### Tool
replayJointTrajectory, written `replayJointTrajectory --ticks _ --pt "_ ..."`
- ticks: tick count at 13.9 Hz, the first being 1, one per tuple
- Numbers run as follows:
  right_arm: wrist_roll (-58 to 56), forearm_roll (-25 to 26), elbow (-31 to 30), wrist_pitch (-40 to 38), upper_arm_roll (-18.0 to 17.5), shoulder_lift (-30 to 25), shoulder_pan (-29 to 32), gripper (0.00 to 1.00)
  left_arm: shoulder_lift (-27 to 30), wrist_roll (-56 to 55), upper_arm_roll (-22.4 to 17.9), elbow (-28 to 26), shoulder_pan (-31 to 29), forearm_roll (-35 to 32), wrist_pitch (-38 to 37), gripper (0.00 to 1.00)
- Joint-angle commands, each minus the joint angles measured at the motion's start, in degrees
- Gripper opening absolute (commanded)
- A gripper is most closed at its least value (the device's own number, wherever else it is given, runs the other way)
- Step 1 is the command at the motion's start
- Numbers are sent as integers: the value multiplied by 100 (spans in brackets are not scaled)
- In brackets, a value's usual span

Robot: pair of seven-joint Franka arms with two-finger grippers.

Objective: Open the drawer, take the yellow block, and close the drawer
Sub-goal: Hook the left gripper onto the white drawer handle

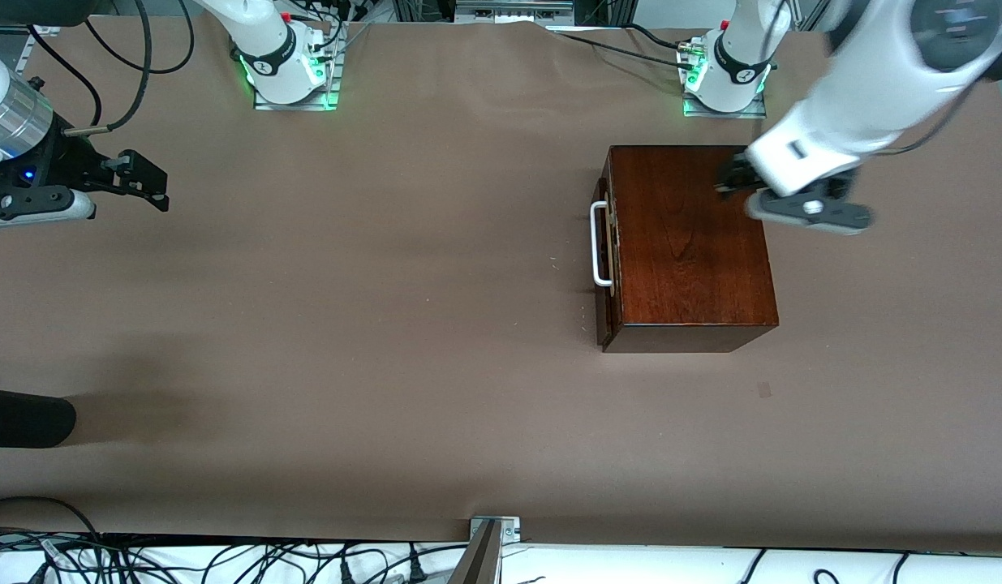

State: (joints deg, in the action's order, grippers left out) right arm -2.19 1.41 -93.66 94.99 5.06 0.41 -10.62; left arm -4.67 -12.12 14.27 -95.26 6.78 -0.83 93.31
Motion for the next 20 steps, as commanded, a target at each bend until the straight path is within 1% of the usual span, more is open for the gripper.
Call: replayJointTrajectory --ticks 1,2,3,5,7,8,9,12,13,15,16,20 --pt "87 -45 85 -121 -13 3 -2 100 -647 -1000 602 201 -2 -84 580 100" --pt "87 -53 85 -121 -13 -6 7 100 -840 -1343 786 201 59 -136 826 100" --pt "87 -45 85 -121 -13 3 7 100 -1042 -1711 849 201 217 -145 968 100" --pt "87 -45 93 -121 -13 3 7 100 -1438 -2109 832 166 664 -206 1162 100" --pt "87 -45 85 -121 -5 3 7 100 -1694 -2652 841 113 1051 -959 1303 100" --pt "87 -53 85 -121 -13 3 7 100 -1799 -2890 850 78 1131 -1224 1303 100" --pt "87 -45 85 -121 -13 3 -2 100 -1853 -2980 850 -36 1150 -1287 1347 100" --pt "87 -45 93 -112 -13 3 -2 100 -1932 -3331 841 -501 1238 -1297 2083 100" --pt "87 -45 93 -112 -13 3 -2 100 -2002 -3358 832 -581 1272 -1384 2120 100" --pt "87 -45 85 -121 -13 3 -2 100 -2133 -3498 850 -617 1290 -1884 2147 100" --pt "87 -45 85 -121 -13 3 -2 100 -2204 -3708 850 -617 1369 -1938 2164 100" --pt "87 -45 85 -121 -13 3 -2 100 -2389 -3955 841 -617 1492 -1938 2436 100"
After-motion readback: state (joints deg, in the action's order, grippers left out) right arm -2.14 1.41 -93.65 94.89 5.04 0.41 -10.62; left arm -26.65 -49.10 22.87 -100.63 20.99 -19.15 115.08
